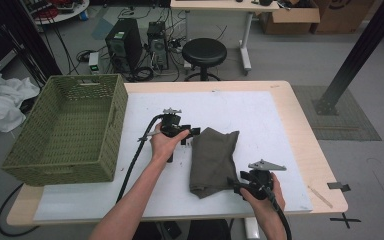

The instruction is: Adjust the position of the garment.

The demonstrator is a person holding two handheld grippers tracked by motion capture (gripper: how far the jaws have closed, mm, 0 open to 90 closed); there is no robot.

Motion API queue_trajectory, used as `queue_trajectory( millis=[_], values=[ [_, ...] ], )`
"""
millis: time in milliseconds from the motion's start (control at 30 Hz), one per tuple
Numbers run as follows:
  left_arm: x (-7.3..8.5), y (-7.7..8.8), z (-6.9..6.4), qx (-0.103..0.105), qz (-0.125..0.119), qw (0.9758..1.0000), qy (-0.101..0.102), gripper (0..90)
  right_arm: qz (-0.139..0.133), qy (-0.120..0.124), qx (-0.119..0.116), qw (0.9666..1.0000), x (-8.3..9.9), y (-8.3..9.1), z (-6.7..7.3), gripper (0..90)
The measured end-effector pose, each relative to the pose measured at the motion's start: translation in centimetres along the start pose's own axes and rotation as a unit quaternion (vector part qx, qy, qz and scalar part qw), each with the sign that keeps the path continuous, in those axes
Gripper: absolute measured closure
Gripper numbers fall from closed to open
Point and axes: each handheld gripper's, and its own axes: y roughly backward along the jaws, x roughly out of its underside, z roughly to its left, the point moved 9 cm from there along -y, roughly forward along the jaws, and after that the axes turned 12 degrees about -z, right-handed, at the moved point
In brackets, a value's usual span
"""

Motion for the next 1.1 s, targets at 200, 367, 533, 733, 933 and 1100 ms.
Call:
queue_trajectory(
  millis=[200, 367, 533, 733, 933, 1100],
  values=[
    [1.7, -0.9, 0.1, 0.001, 0.027, 0.9995, -0.015, 59.0, 0.009, 0.029, 0.011, 0.9995, 0.3, 0.2, 0.5, 45.4],
    [1.9, -0.9, 0.3, -0.007, 0.029, 0.9973, -0.068, 69.9, 0.019, 0.052, 0.027, 0.9981, 0.3, 0.2, 0.3, 59.0],
    [1.6, -0.5, 0.9, 0.009, 0.029, 0.9972, -0.069, 87.3, 0.021, 0.025, -0.002, 0.9995, 0.2, -0.1, 0.8, 82.3],
    [-0.2, 0.7, 4.4, -0.042, 0.002, 0.9957, -0.082, 87.5, 0.018, 0.013, -0.026, 0.9994, -0.8, -2.1, 1.8, 85.7],
    [-2.1, 2.6, 10.6, -0.108, -0.016, 0.9921, -0.06, 87.4, 0.049, 0.064, -0.055, 0.9952, -3.6, -8.2, 4.7, 86.2],
    [-3.5, 4.0, 14.7, -0.163, -0.029, 0.985, -0.048, 87.4, 0.06, 0.081, -0.071, 0.9924, -5.5, -12.3, 6.5, 86.2]
  ],
)
